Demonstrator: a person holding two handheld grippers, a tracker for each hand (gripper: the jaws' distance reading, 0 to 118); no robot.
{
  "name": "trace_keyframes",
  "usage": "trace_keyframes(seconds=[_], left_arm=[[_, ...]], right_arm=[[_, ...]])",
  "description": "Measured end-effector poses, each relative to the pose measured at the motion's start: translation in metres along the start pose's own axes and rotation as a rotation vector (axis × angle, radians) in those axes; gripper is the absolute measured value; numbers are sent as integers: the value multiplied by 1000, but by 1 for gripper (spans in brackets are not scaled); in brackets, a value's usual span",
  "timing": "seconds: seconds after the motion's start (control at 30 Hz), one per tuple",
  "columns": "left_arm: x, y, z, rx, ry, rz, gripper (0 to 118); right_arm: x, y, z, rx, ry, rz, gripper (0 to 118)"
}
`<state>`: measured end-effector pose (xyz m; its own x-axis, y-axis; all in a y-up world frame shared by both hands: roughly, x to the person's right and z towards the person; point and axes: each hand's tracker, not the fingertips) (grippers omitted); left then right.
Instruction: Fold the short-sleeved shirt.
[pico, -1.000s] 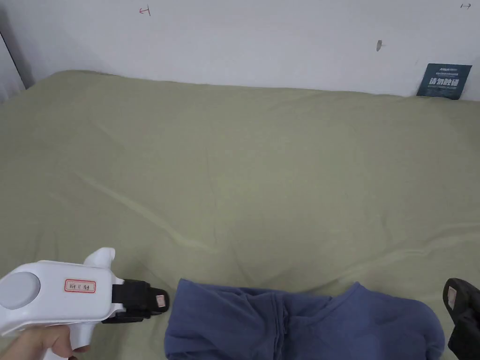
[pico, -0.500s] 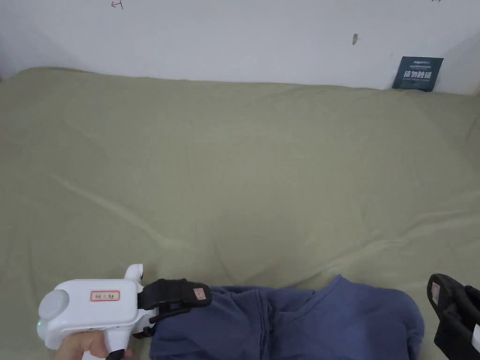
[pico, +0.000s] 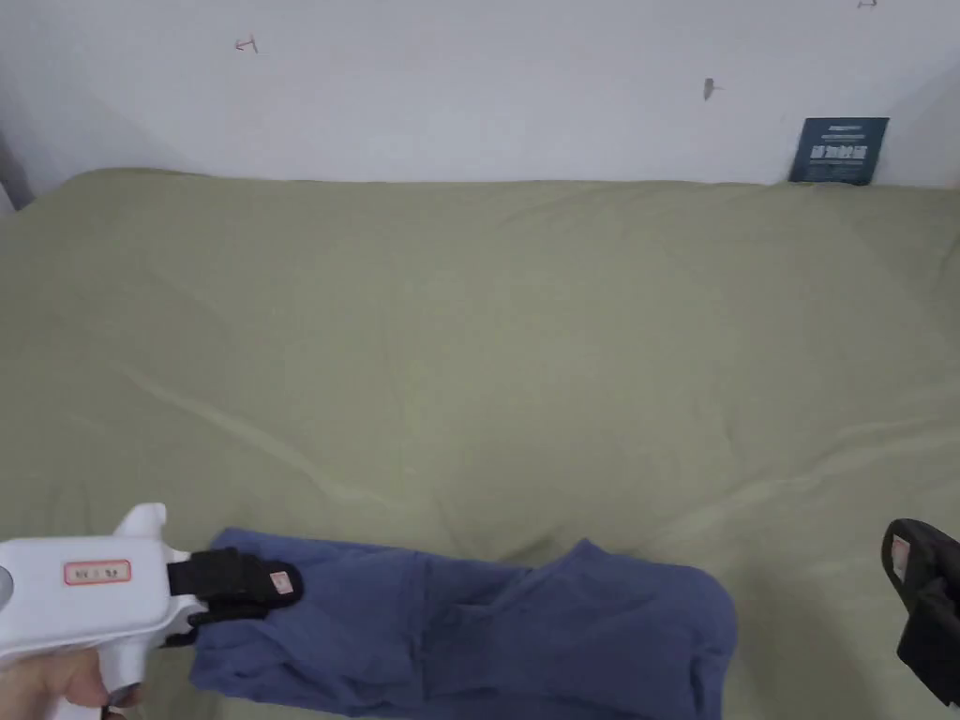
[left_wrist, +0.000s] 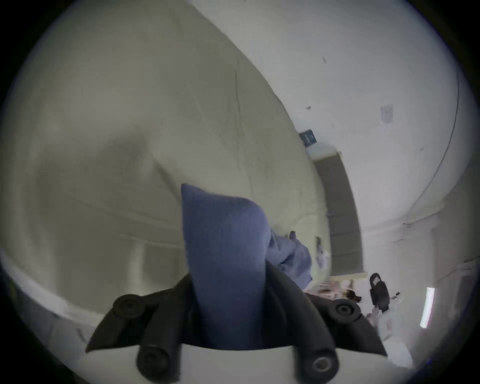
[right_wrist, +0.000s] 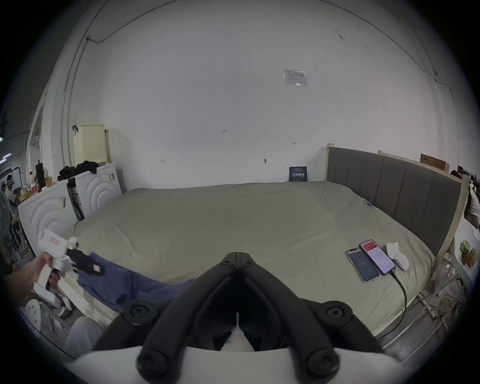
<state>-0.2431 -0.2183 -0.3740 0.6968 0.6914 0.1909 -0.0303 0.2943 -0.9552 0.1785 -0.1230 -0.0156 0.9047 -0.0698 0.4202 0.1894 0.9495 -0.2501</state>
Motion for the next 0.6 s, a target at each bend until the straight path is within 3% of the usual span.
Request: trace_keyframes(seconds=[0.17, 0.23, 0.43, 0.6], left_arm=[[40, 12, 35, 17, 250, -128, 13], [61, 10, 30, 6, 263, -166, 13], [142, -5, -13, -55, 403, -287, 13], [198, -32, -66, -94, 513, -483, 13]], right_arm=[[0, -1, -2, 6, 18, -12, 1], [0, -1, -2, 4, 21, -12, 1], [2, 2, 9, 0, 38, -27, 1], [9, 5, 16, 18, 34, -25, 1]])
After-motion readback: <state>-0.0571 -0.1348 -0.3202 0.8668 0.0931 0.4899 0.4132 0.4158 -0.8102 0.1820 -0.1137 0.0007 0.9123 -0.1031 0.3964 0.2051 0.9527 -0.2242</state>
